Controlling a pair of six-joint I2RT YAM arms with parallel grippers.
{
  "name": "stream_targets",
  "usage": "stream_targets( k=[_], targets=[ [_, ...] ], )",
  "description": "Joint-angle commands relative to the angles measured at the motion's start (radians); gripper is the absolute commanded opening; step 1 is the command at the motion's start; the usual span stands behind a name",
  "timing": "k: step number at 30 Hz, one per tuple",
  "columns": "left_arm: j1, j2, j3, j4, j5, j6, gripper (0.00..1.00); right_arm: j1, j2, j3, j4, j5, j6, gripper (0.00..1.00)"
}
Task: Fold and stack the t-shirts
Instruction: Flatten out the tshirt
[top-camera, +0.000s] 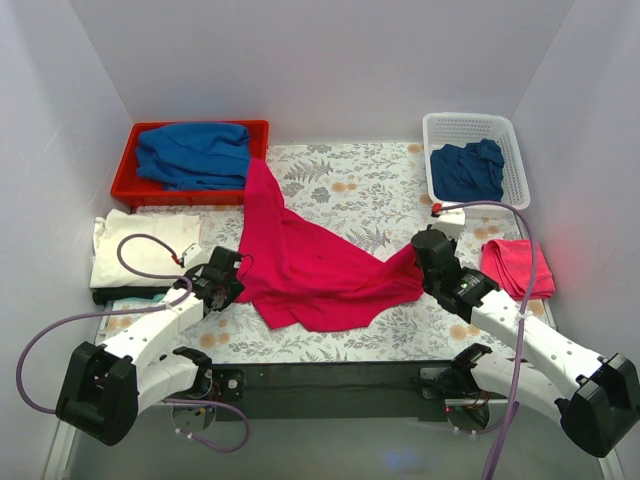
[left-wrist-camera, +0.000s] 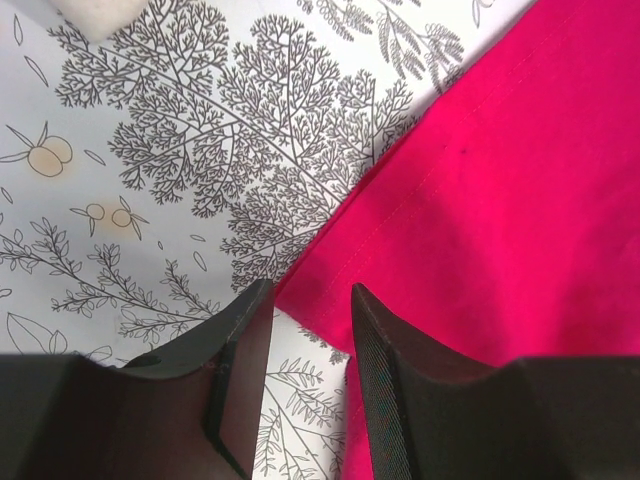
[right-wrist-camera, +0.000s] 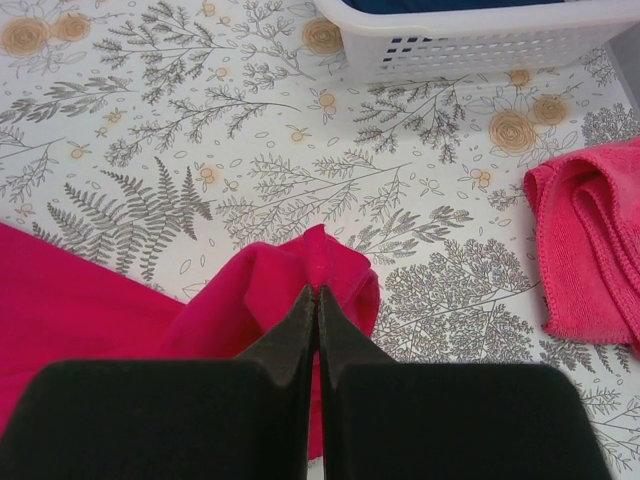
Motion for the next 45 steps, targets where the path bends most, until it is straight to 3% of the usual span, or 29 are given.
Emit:
stream_targets(
  k=[1,14,18,19,20,25,29,37,45],
  targets=[
    [-0.013,0.023,-0.001,-0.015,0.022,-0.006,0.36,-0.004,-0.018,-0.013,0.034,0.013,0.024,0.01],
    [-0.09,0.163,0.025,-0.021,0.011,-0.05,0.4,-0.002,-0.054,-0.039,0.034,0.018,0.037,0.01],
    [-0.09,0.138,0.019,-0.038,0.002,-0.053,0.2,-0.002,-0.066,-0.043,0.034,0.022,0.034,0.01],
    [-0.09,0.126,0.022,-0.041,0.001,-0.053,0.08,-0.002,-0.066,-0.043,0.034,0.022,0.034,0.01],
    [-0.09,0.123,0.023,-0.047,-0.002,-0.053,0.03,-0.002,-0.067,-0.045,0.034,0.024,0.034,0.01],
    [-0.092,0.089,0.066,-0.087,-0.025,-0.043,0.0,-0.002,-0.069,-0.039,0.031,0.018,0.034,0.01],
    [-0.093,0.037,0.16,-0.133,-0.085,-0.007,0.0,-0.002,-0.073,0.001,0.002,0.022,0.016,0.01],
    [-0.095,-0.007,0.541,-0.19,-0.275,0.16,0.0,-0.004,-0.158,0.159,-0.064,0.068,-0.117,0.01],
    [-0.092,0.054,0.874,-0.058,-0.415,0.391,0.0,-0.002,-0.169,0.362,-0.081,0.142,-0.251,0.01]
  ],
)
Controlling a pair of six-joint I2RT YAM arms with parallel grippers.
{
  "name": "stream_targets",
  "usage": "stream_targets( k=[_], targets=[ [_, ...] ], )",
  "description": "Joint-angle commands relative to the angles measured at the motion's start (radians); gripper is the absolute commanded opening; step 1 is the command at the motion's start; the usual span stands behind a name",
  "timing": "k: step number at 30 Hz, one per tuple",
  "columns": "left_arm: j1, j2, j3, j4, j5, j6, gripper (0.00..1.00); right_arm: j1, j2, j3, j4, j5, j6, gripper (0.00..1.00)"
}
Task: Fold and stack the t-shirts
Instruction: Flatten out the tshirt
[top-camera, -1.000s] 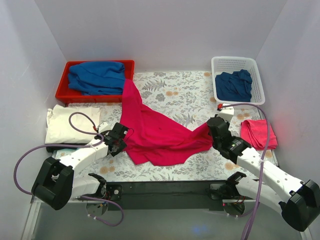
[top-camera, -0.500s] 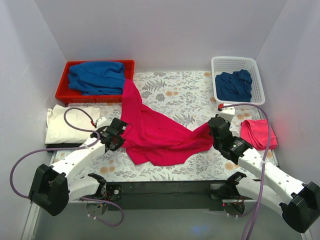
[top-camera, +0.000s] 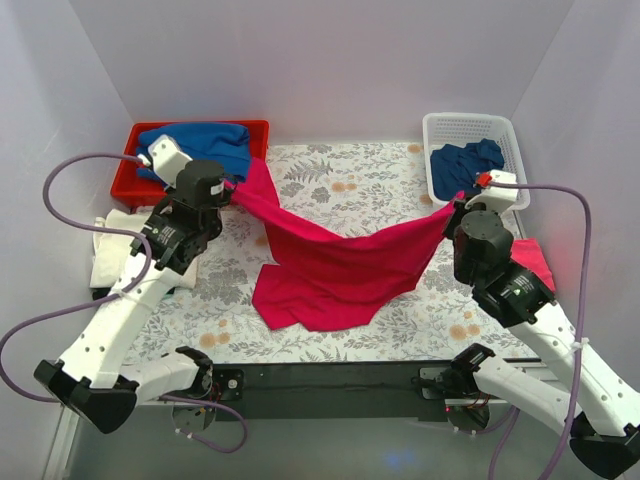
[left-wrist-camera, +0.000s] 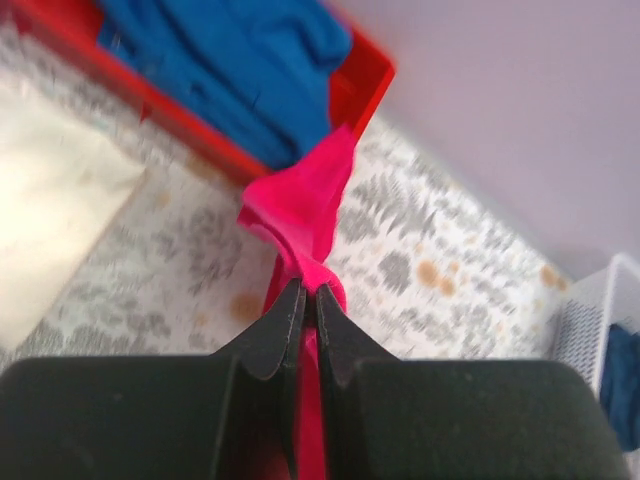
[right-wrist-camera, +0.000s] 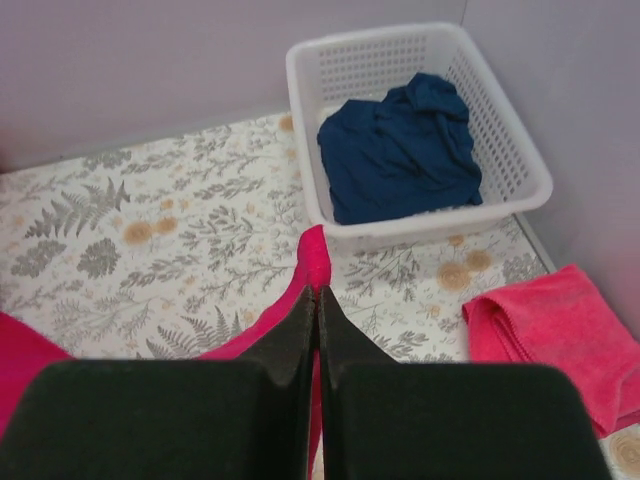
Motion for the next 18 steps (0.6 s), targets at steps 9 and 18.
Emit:
stream_targets(
  k=[9,18],
  targets=[
    [0.0,0.046,0.411,0.259,-0.193,0.428,0.0,-0.002,0.013,0.291,0.101,0.118,-0.264,0.01],
    [-0.002,0.158,0.712,0.242,-0.112,0.533,0.0,-0.002,0.135,0.653,0.22,0.056,-0.523,0.01]
  ],
)
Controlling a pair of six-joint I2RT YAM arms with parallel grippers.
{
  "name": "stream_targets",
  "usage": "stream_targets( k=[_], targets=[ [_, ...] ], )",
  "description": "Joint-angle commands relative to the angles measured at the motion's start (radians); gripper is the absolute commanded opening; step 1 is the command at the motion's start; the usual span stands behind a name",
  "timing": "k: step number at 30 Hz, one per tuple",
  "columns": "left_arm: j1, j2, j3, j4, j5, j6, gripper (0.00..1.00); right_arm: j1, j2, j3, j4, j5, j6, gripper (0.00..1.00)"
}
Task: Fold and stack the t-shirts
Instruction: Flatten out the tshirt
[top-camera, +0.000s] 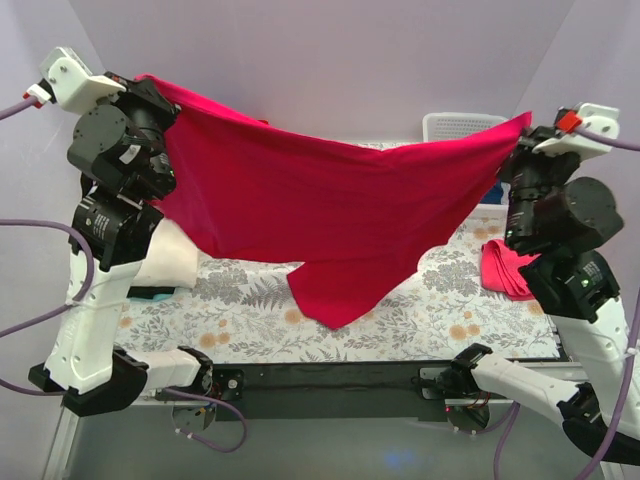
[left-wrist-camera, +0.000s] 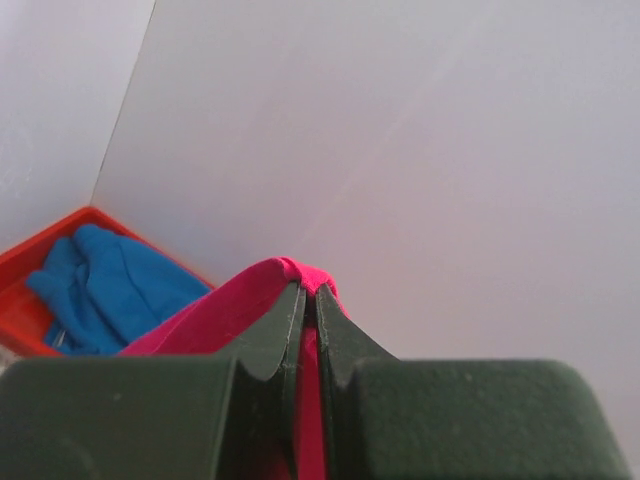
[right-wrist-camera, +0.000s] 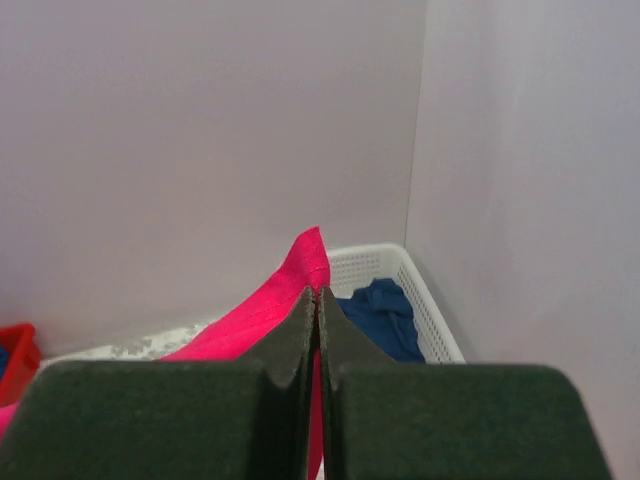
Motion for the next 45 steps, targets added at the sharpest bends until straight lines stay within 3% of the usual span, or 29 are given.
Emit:
stream_targets(
  k=[1,6,12,16,23,27,32,38,45],
  targets=[
    [-0.002,0.061,0.13,-0.034,0.038,0.059,0.0,-0.002,0.036,0.17,0.118,-0.021,-0.129,0.01],
    [-0.002,0.138,0.215,-0.085,0.072,0.052,0.0,-0.002,0.128,0.318,0.12,-0.045,-0.198,0.01],
    [0.004,0.222,0.143,-0.068,0.097,-0.011,0.0,-0.002,0.185,0.296,0.153,-0.024,-0.216,0.01],
    [0.108,0.308,0.129,-0.102,0.196,-0.111,0.0,-0.014,0.259,0.307,0.201,-0.032,-0.243,0.01],
    [0.27,0.431,0.126,-0.039,0.365,-0.197,0.0,-0.202,0.493,0.474,0.149,-0.211,-0.152,0.01],
    [0.349,0.537,0.222,-0.037,0.488,-0.232,0.0,-0.332,0.63,0.667,0.083,-0.347,-0.074,0.01],
    [0.414,0.646,0.34,0.019,0.591,-0.251,0.0,-0.476,0.708,0.738,0.078,-0.525,-0.003,0.01],
    [0.442,0.652,0.431,0.012,0.669,-0.274,0.0,-0.53,0.656,0.73,0.077,-0.636,0.04,0.01],
    [0.442,0.412,0.229,0.049,0.721,-0.248,0.0,-0.528,0.394,0.485,0.098,-0.688,0.047,0.01]
  ],
)
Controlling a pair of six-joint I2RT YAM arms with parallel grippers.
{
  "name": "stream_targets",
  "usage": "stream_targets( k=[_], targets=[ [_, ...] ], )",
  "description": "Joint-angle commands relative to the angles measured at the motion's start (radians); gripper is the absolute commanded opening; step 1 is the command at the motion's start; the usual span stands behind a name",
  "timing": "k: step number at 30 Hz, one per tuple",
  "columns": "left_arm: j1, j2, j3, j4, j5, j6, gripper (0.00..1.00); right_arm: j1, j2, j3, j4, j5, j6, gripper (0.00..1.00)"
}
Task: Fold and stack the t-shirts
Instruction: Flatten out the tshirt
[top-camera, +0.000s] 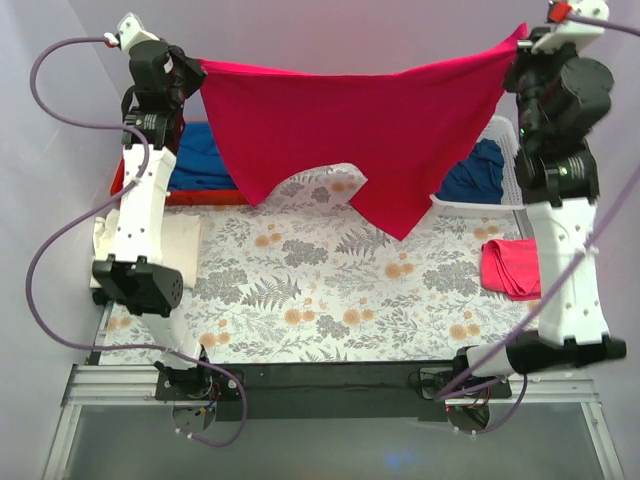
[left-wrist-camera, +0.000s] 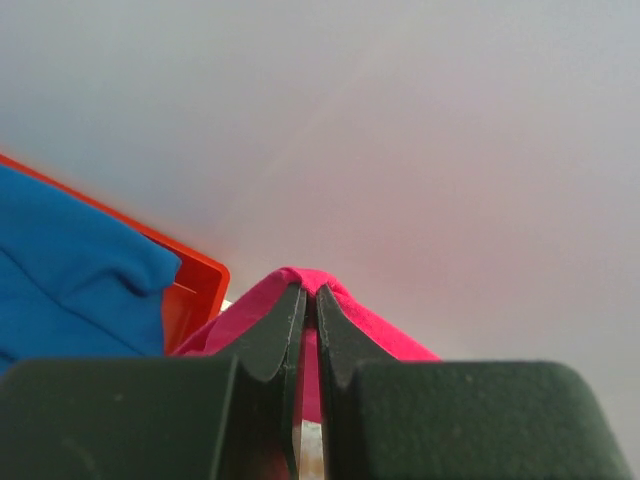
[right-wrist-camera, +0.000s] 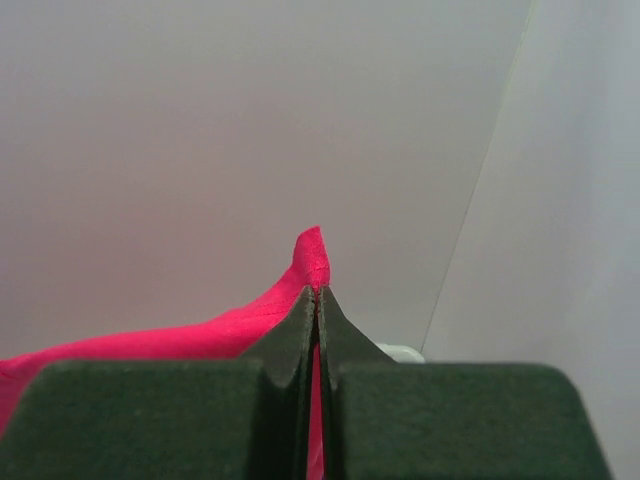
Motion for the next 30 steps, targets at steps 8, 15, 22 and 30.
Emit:
stream_targets(
  k=[8,15,22,30],
  targets=[
    [0.013,-0.494,-0.271,0.061,0.065,0.043,0.0,-0.007,-0.447,-0.216,0.084,-0.1,-0.001,0.01],
    [0.013,-0.521,-0.239,0.064,0.057,0.054,0.0,-0.007,-0.443,-0.141,0.072,-0.103,-0.012,0.01],
    [0.013,-0.401,-0.194,0.09,0.076,0.036,0.0,-0.009,-0.322,-0.109,0.098,-0.105,0.006,0.01],
    [0.013,-0.241,-0.323,0.189,0.062,0.011,0.0,-0.007,-0.193,-0.322,0.247,-0.092,0.046,0.01]
  ],
)
